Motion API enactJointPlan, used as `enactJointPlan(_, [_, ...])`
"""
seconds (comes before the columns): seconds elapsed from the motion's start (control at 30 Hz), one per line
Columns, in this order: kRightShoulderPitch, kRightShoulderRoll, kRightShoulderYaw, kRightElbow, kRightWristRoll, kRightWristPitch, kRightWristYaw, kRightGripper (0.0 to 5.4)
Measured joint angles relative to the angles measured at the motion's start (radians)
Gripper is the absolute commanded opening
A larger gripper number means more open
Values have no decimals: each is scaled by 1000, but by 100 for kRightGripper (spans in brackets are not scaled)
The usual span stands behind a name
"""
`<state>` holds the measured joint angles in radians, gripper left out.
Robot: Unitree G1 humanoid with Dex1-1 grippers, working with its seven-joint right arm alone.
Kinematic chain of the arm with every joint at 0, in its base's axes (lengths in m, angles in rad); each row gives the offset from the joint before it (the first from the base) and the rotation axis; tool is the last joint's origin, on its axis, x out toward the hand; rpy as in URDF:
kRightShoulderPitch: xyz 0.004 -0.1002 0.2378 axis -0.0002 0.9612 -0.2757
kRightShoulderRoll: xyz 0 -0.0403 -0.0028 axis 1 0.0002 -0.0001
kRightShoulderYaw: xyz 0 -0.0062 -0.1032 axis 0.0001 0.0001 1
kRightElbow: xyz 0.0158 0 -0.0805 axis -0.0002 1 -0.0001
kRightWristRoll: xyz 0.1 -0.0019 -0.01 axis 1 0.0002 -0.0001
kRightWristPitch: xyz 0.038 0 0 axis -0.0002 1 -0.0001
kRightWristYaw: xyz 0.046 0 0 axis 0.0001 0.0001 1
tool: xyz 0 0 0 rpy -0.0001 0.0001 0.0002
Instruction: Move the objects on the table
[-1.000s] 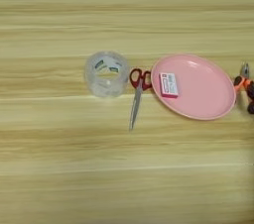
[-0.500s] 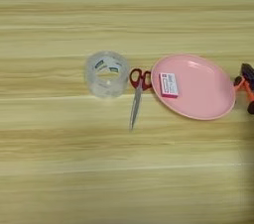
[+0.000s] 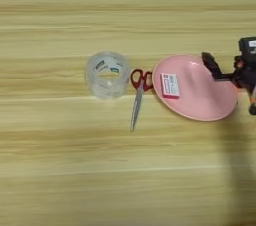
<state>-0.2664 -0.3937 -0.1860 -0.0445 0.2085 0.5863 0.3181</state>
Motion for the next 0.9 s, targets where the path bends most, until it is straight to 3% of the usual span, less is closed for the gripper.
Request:
enactJointPlan(0.4, [-5, 56, 85, 4, 2, 37, 27, 538])
enactJointPlan(0.9, [24, 62, 105, 58, -25, 37, 28, 538])
